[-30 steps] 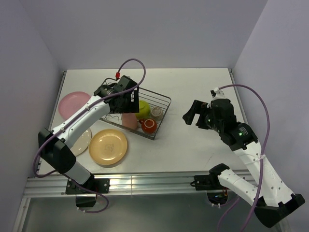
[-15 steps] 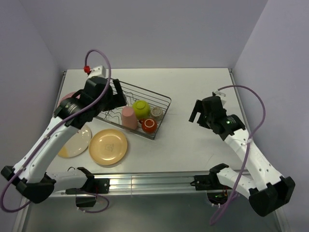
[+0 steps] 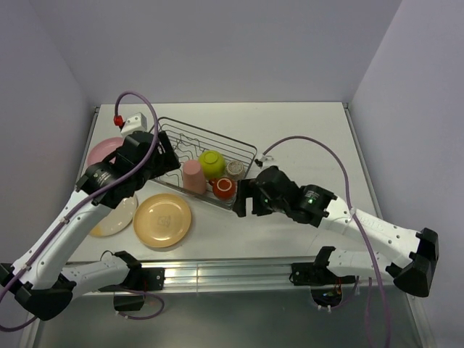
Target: Load the mixed dishes into the dish rack
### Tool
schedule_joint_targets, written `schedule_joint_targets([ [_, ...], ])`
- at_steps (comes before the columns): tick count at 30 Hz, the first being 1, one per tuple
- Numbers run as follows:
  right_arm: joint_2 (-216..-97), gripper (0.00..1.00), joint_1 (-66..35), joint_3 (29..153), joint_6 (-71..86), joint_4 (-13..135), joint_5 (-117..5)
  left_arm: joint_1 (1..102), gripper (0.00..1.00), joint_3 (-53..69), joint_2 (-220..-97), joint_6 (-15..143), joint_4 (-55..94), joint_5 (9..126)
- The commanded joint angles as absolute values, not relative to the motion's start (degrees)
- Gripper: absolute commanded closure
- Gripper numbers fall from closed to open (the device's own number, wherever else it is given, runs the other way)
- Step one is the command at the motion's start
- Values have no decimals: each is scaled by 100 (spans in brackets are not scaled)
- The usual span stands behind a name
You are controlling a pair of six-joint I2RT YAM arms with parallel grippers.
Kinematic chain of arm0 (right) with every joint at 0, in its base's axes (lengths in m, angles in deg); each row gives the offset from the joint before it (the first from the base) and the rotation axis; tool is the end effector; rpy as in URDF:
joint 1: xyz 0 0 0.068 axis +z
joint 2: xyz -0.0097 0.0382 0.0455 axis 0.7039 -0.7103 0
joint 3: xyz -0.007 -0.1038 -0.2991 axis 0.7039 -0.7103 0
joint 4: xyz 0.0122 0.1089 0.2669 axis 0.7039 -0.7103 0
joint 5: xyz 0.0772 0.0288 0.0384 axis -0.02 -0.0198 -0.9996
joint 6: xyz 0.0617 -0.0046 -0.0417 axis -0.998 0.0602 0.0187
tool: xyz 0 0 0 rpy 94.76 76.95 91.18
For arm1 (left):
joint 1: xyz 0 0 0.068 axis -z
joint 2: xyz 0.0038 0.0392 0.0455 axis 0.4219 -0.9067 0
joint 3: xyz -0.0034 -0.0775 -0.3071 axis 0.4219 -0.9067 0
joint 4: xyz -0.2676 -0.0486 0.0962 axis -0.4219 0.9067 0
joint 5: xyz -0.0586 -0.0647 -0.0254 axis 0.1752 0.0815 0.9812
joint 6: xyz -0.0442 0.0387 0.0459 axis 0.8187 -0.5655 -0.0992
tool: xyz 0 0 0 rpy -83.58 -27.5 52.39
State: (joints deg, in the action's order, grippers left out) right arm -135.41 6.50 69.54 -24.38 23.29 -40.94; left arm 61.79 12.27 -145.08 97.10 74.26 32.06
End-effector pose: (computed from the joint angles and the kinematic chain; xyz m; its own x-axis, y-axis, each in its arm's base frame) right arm 0.1574 0.1835 0.3176 -0.7883 0.0065 -0.6153 -0.2882 0.8796 0.3785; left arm 0.1971 -0.1121 0.4332 -0.5274 -0.3827 -0.7586 -0.1687 0.9222 -0.3480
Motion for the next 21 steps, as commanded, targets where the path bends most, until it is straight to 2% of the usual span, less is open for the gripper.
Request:
schedule_joint_targets([
  [1, -13610, 2, 1159, 7155, -3130, 2978, -3676, 6160, 12, 1156, -14259, 9873, 7193, 3037],
  [12, -14312, 1, 2072, 7357, -3737, 3628, -3430, 6151, 14, 1148, -14118, 10180, 7545, 2896],
  [16, -14884, 1, 2380, 7480, -4623, 3988, -3079, 6151, 16, 1156, -14039, 10382, 7615, 2852],
  [21, -15814, 3, 2592, 7375, -5696, 5138, -2710, 6151, 17, 1296, -14021, 10602, 7764, 2905],
])
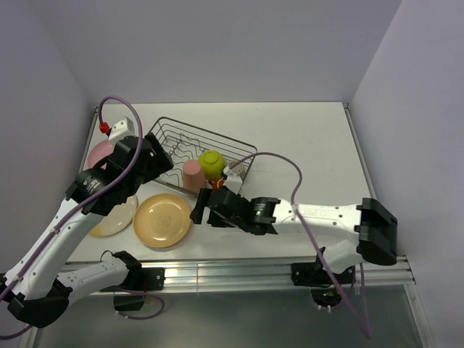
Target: Load the mixed dishes into the dish rack
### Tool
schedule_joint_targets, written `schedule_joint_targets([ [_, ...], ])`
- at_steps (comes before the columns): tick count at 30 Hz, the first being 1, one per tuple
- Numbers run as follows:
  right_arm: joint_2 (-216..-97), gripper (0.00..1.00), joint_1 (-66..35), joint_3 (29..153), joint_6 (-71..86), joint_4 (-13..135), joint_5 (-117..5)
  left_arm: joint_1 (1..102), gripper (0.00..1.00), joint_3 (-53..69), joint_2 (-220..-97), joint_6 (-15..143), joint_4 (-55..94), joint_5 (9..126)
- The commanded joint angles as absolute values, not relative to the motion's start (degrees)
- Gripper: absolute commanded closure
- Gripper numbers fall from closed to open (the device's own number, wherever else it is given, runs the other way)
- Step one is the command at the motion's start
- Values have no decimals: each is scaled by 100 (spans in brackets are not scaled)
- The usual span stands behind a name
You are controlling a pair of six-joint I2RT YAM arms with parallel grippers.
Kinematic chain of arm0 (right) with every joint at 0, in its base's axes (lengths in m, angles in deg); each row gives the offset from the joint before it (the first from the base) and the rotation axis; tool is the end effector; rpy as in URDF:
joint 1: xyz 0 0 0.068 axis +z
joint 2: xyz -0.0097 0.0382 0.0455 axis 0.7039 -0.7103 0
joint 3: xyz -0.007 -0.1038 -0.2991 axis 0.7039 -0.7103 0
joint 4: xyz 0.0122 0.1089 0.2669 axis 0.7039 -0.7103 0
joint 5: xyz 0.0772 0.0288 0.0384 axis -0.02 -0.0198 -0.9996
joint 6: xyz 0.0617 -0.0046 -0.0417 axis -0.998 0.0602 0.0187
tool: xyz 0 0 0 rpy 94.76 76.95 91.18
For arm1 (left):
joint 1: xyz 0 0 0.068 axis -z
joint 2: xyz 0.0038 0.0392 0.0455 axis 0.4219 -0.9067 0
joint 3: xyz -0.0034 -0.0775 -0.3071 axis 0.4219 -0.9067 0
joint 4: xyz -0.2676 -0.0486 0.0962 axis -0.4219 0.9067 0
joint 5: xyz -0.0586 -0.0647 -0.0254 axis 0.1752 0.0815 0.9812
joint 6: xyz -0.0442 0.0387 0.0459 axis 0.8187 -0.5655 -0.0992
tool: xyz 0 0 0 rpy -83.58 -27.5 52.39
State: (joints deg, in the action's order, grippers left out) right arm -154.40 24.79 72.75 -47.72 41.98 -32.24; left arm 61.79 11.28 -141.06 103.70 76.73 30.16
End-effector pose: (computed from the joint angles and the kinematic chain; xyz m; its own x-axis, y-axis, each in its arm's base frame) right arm 0.1345 0.3111 0.2827 -0.8397 0.1765 -0.5135 -0.1863 0.7946 0.5778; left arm 0.1775 -0.0951 0.4368 -0.4773 -0.4915 -0.7285 -0.2423 0.8705 -0.4285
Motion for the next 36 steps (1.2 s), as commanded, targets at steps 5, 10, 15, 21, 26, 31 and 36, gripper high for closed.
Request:
schedule_joint_targets([
  [5, -16860, 7, 2662, 7691, -6427, 5306, -2515, 6151, 18, 1279, -13872, 10550, 7677, 3203],
  [10, -17512, 13, 2671, 7954, -6700, 5386, -2490, 6160, 18, 1227, -13731, 10453, 7642, 3230],
  [15, -18049, 19, 2689, 8359, -6647, 5325, -2402, 6151, 18, 1183, -13696, 10365, 7581, 3309],
  [21, -18444, 26, 2715, 8789, -6612, 5009, -2252, 6160, 18, 1200, -13679, 10295, 7572, 3362],
  [26, -18717, 27, 2812, 9132, -6603, 4464, -1989, 6160, 17, 1279, -13626, 10259, 7589, 3362],
  [31, -18902, 27, 2838, 9238, -6647, 4156, -1971, 6160, 17, 1279, -13582, 10268, 7554, 3423],
  [36, -19086, 31, 2838, 9387, -6436, 4077, -1892, 6160, 17, 1262, -13591, 10268, 7537, 3450],
])
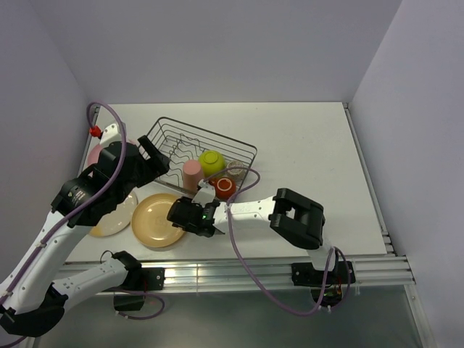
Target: Load the mixed dishes into the dish rack
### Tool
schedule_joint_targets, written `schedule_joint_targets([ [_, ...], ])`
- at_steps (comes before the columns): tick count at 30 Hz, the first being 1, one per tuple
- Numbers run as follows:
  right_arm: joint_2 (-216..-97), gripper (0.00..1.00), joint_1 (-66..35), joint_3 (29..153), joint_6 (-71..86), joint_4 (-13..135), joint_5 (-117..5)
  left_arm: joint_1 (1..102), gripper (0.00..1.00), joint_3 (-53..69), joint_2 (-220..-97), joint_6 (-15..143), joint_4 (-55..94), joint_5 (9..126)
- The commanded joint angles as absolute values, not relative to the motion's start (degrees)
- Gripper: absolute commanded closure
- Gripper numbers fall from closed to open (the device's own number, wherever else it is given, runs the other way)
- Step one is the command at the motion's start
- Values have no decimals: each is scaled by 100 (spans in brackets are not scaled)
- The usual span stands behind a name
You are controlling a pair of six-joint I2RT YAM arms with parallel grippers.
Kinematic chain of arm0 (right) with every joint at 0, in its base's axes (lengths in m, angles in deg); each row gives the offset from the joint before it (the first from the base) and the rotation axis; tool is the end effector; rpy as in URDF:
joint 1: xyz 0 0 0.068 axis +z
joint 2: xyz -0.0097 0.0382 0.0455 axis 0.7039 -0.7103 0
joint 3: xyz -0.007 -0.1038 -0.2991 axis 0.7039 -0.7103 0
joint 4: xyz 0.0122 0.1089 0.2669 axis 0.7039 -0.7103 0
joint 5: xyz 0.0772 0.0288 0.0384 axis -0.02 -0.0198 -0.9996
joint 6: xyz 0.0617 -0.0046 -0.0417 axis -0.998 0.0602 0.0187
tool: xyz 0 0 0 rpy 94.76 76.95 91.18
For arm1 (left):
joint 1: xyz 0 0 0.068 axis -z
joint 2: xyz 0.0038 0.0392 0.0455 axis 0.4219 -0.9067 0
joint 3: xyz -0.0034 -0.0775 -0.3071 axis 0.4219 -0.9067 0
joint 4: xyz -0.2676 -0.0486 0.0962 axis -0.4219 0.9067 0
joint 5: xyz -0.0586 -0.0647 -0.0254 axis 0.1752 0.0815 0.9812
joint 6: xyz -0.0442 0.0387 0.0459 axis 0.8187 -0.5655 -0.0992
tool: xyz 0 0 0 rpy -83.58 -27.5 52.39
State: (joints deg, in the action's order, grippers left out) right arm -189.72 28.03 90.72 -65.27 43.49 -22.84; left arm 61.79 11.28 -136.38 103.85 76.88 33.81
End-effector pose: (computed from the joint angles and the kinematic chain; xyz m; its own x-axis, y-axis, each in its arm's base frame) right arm 0.1644 0.4396 0.1594 -0.8265 0.3349 -0.4525 0.0995 0.8781 0.4681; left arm 0.1548 -0.0826 0.4491 -0.4736 -0.5243 -0.7077 -0.1798 0.8442 -0.5050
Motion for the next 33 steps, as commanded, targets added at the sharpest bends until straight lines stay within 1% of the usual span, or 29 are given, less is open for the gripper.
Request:
schedule_joint_targets([
  [1, -19156, 32, 2847, 9448, -6410, 4051, -1883, 6151, 17, 1253, -13582, 10268, 7536, 3458],
  [4, -19227, 42, 2856, 9458, -6305, 4129, -1857, 6160, 17, 1253, -13582, 10268, 7554, 3459],
  [5, -19236, 49, 2856, 9458, -6226, 4147, -1839, 6151, 17, 1244, -13564, 10268, 7554, 3441],
  [7, -19315, 54, 2882, 9545, -6190, 4051, -1734, 6151, 17, 1227, -13555, 10277, 7545, 3441],
  [8, -19332, 60, 2882, 9572, -6155, 4016, -1699, 6160, 17, 1226, -13547, 10277, 7537, 3458],
  [10, -19368, 66, 2891, 9581, -6138, 3980, -1672, 6160, 17, 1200, -13547, 10286, 7528, 3476],
  [11, -19359, 77, 2900, 9563, -6103, 3980, -1655, 6151, 17, 1191, -13547, 10295, 7528, 3476],
  [13, -19324, 85, 2917, 9528, -6085, 3954, -1593, 6160, 17, 1165, -13547, 10303, 7519, 3485],
  [14, -19315, 93, 2926, 9528, -6024, 3945, -1523, 6151, 17, 1148, -13547, 10303, 7510, 3485],
  [16, -19227, 100, 2970, 9510, -5979, 3849, -1400, 6151, 17, 1121, -13538, 10312, 7484, 3485],
  [21, -18894, 100, 3058, 9291, -5751, 3761, -1013, 6160, 17, 1164, -13599, 10312, 7475, 3450],
  [23, -18753, 100, 3163, 9195, -5436, 3830, -873, 6160, 18, 1244, -13643, 10260, 7431, 3458],
  [30, -18244, 100, 3550, 8939, -4925, 3682, -4, 6151, 18, 2016, -13933, 10075, 7299, 3520],
  [33, -18129, 100, 3708, 8948, -4767, 3550, 366, 6151, 18, 2158, -13960, 10119, 7264, 3459],
])
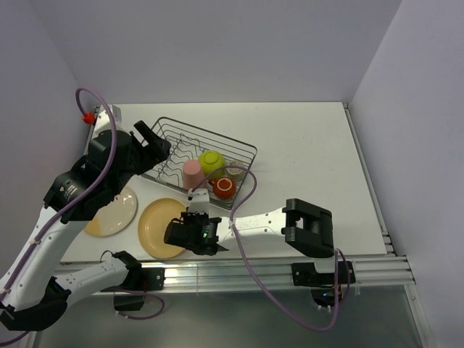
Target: Load the mixed dishes into the dish rack
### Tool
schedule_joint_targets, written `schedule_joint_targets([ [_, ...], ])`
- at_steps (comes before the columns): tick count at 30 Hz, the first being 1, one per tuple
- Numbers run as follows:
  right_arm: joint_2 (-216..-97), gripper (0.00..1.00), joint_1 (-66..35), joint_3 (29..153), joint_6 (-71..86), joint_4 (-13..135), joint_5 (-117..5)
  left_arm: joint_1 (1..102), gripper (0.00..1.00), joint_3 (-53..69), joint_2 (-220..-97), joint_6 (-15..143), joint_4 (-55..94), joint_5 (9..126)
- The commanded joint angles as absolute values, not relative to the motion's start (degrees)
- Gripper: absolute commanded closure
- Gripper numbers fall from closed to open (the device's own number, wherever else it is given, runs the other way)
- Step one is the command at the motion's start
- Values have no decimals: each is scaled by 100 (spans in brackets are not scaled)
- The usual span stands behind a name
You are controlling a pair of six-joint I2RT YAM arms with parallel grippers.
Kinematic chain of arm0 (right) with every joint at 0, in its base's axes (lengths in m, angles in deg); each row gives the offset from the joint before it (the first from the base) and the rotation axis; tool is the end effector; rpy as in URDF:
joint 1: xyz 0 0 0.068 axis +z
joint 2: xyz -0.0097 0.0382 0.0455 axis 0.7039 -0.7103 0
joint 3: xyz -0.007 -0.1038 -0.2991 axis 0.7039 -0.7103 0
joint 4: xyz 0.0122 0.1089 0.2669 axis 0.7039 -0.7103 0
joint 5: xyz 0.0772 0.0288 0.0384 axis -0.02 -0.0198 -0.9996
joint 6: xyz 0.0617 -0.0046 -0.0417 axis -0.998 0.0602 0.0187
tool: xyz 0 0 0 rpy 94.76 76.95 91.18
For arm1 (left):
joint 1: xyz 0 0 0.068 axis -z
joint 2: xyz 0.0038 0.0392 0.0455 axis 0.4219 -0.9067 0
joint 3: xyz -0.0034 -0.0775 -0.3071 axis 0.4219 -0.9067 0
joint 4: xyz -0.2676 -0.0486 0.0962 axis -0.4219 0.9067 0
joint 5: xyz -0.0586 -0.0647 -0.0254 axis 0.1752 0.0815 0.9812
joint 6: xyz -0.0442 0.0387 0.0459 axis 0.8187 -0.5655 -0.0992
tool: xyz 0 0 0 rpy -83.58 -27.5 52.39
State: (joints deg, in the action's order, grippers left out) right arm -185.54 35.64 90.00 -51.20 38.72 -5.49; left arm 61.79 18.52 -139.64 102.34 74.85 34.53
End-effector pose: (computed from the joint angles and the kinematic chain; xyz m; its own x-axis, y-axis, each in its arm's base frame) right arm 0.1165 0.4334 0.1907 -0.6643 0.0803 -0.7432 -0.1474 0.9606 0.2356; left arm 0.1623 -0.0891 0.4865 -0.4260 -0.5460 -0.7214 -0.1163 0.8238 -0.5548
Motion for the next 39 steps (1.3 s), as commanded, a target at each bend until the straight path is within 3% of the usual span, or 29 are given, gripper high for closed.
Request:
schedule_joint_targets([
  [1, -18094, 100, 3717, 8930, -4714, 3567, 428, 6160, 18, 2175, -13942, 10136, 7220, 3467],
  [10, -17172, 100, 4033, 8746, -4170, 3506, 1193, 6160, 18, 2395, -13653, 10233, 6306, 3609],
  [22, -15343, 100, 4008, 9114, -1051, 4752, 1887, 6160, 24, 1982, -12870, 10638, 5568, 1737],
  [26, -15193, 100, 3482, 9098, 685, 6013, 2143, 6160, 26, 1719, -12774, 10427, 5191, 1885],
  [32, -15113, 100, 2366, 9009, 2455, 7854, 1581, 6160, 28, 1385, -12703, 10295, 5031, 2158],
  [39, -15981, 100, 1556, 9177, 4284, 9760, 860, 6151, 30, 762, -12282, 10532, 5032, 1895],
])
